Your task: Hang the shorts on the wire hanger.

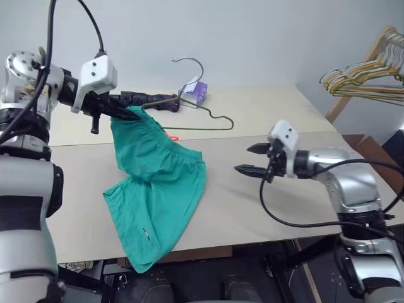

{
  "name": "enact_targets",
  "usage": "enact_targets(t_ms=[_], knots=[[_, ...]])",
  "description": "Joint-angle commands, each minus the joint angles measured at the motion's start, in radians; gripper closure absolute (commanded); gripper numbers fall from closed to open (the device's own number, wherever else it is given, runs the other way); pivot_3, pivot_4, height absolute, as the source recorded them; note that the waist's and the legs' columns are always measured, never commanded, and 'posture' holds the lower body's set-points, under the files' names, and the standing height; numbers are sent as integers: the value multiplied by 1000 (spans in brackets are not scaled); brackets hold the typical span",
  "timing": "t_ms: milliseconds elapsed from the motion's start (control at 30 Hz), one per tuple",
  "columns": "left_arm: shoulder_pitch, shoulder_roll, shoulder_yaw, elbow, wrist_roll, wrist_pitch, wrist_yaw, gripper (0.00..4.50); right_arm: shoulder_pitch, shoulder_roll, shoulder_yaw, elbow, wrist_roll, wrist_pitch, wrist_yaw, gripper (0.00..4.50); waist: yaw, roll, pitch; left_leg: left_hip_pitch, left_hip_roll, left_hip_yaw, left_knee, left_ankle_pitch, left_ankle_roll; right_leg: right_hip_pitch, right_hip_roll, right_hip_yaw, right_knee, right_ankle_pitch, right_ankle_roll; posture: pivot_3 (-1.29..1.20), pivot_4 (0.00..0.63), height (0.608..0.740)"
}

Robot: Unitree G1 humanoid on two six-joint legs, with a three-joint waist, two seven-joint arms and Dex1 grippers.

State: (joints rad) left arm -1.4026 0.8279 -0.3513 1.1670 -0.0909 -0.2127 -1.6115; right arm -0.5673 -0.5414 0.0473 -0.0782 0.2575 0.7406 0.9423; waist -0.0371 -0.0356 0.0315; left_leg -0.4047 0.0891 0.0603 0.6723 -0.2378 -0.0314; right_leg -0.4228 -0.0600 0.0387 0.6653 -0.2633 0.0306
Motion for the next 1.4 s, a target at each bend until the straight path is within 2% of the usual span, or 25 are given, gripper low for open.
enact_targets(t_ms=[33, 333, 433, 800, 967, 1133, 1400], knots=[[-37, 6, 41, -9, 5, 5, -3, 4500, -50, 117, 65, 147, -14, -69, -57, 25, -5, 0, 0, 0, 0, 0, 0, 0, 0, 0, 0, 0, 0, 0, 0, 23, 0, 740], [-46, 12, 48, -20, 8, 14, -3, 4500, -272, 326, 70, 610, -4, -185, -56, 25, -8, 0, 0, -2, 0, -1, 2, 0, 1, -1, 0, 0, 0, 0, 0, 40, 0, 740], [-45, 13, 49, -23, 5, 18, -3, 4500, -297, 352, 66, 667, 8, -208, -17, 517, -4, 0, 0, -2, 0, -1, 2, 0, 1, 0, 0, -1, 0, 0, 0, 47, 0, 740], [-31, 20, 61, -23, 7, 21, -3, 4500, -324, 378, 60, 761, -16, -232, -47, 4396, -6, 0, 0, -3, 0, -1, 2, 0, 1, -1, 0, -1, 1, 0, 0, 52, 0, 740], [-23, 26, 58, -32, -9, 24, -3, 4500, -304, 352, 67, 743, -51, -245, -84, 4461, -6, 0, 0, -3, 0, -2, 2, 0, 1, -1, 0, -1, 1, 0, 0, 49, 0, 740], [4, 69, -2, -88, -74, 48, -3, 4500, -289, 286, 19, 745, -80, -284, -188, 4461, -7, 0, 0, -3, 0, -1, 2, 0, 1, -1, 0, -1, 1, 0, 1, 40, 0, 740], [48, 138, -73, -143, -130, 57, -3, 4500, -236, 149, -39, 637, -58, -278, -189, 4461, -6, 0, 0, -3, 0, -1, 2, 0, 1, -1, 0, -1, 1, 0, 1, 34, 0, 740]])
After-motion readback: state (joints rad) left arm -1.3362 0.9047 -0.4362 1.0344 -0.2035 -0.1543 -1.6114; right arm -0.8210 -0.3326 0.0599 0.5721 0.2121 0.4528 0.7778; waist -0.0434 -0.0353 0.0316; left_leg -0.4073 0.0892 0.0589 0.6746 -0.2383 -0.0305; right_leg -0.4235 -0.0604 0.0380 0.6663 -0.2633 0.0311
